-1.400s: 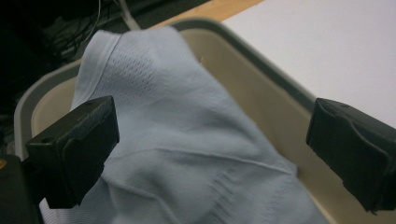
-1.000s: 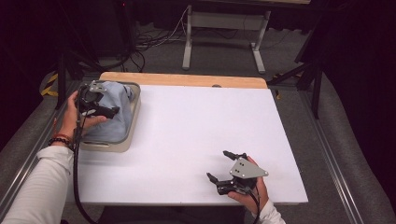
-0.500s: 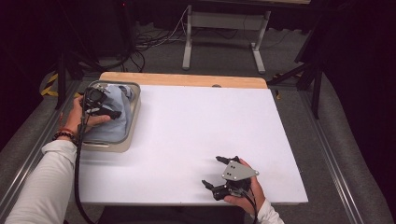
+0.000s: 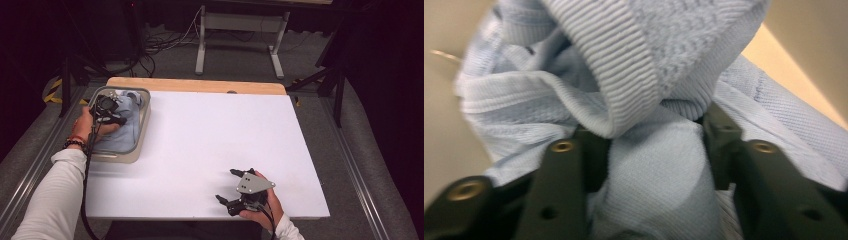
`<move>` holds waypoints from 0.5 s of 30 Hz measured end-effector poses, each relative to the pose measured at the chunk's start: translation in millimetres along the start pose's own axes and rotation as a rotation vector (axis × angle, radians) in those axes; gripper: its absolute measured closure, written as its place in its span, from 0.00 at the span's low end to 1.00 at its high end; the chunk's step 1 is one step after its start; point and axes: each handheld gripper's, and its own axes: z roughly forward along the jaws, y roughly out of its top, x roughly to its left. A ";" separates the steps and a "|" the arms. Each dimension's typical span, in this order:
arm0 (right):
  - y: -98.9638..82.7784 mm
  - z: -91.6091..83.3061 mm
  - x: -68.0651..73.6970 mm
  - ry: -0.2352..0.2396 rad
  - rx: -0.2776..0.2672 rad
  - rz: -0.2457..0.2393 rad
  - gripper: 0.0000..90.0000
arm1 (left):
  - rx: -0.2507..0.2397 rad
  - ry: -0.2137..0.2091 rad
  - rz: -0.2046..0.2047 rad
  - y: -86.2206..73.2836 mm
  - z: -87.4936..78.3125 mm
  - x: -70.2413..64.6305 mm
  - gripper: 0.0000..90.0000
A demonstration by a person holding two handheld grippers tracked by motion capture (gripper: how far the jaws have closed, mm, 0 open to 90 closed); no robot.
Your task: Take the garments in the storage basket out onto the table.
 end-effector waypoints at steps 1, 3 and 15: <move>0.1 0.4 0.2 0.003 -0.001 -0.001 0.12 | -0.003 0.010 0.010 -0.2 -1.9 -0.4 0.69; 0.2 0.5 0.3 0.001 0.000 -0.004 0.12 | -0.015 0.021 0.008 -0.8 -3.9 -0.8 0.72; 0.2 -3.0 -3.7 -0.028 -0.014 0.014 0.12 | -0.141 0.132 0.039 -1.7 -30.0 -4.9 0.76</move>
